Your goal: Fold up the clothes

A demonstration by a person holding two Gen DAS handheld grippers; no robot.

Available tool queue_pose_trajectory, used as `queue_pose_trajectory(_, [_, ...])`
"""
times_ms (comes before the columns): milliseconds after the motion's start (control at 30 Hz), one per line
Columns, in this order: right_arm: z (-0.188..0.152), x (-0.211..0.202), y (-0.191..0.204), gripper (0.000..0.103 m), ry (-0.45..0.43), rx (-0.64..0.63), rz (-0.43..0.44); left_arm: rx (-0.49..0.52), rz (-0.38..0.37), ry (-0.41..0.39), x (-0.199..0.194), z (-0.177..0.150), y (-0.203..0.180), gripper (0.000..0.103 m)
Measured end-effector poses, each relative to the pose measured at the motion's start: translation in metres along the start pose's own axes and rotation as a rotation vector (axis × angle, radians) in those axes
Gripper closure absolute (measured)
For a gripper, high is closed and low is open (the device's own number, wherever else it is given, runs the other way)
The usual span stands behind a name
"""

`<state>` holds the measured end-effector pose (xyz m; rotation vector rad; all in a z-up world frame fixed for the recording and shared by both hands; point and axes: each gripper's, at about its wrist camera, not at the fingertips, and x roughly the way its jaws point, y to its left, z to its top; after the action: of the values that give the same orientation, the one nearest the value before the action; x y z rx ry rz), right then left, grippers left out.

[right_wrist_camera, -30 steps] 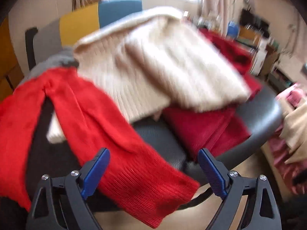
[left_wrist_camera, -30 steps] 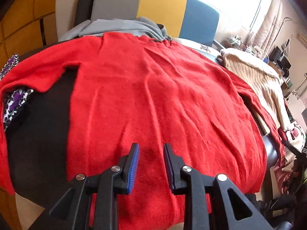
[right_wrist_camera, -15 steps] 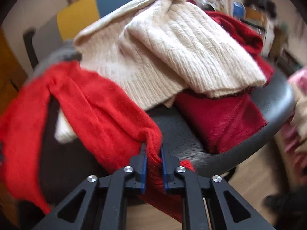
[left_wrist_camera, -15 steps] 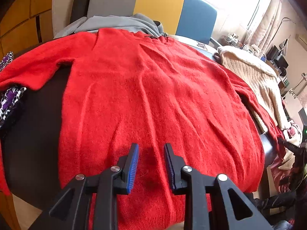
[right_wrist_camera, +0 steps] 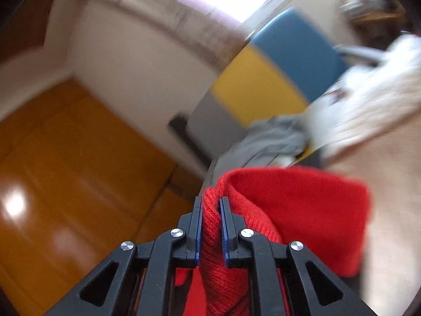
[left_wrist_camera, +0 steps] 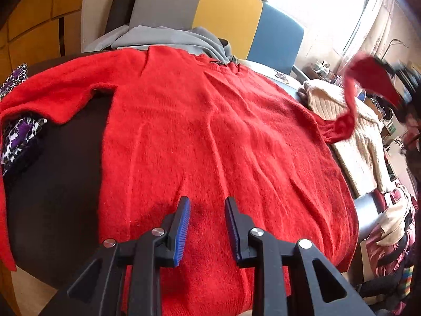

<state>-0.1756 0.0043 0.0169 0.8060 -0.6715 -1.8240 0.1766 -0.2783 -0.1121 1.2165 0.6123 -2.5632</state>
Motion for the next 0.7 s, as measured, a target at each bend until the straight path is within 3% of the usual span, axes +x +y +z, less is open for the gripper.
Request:
queue_pose_trajectory(67, [-0.012,0.045,0.02,0.082,0.085,-0.028,0.044,0.006,0.009,-0.012,-0.003,0.004,0.003,0.076])
queue_pose_trajectory(133, [-0.026,0.062,0.025,0.063,0.103,-0.024,0.042,0.017,0.019,-0.027,-0.005,0.009,0.005,0.076])
queue_pose_trajectory(167, [-0.032,0.066,0.024,0.045,0.1,-0.012,0.04,0.024,0.024,-0.034,-0.006,0.013,0.006,0.076])
queue_pose_trajectory(200, [-0.036,0.062,0.018,0.036,0.096,-0.003,0.032,0.032,0.028,-0.039,-0.005,0.017,0.007,0.076])
queue_pose_trajectory(300, [-0.061,0.044,-0.006,0.036,0.123,0.02,-0.015,0.067,0.035,-0.051,0.002,0.034,0.003,0.075])
queue_pose_trajectory(500, [-0.126,0.032,-0.075,0.034,0.24,0.107,-0.199,0.163,0.025,-0.069,0.026,0.08,-0.02,0.073])
queue_pose_trajectory(600, [-0.151,0.038,-0.095,0.036,0.249,0.089,-0.259,0.197,0.046,-0.07,0.04,0.103,-0.03,0.072])
queue_pose_trajectory(700, [-0.157,0.04,-0.083,0.029,0.224,-0.05,-0.273,0.214,-0.048,-0.059,0.05,0.121,-0.038,0.062])
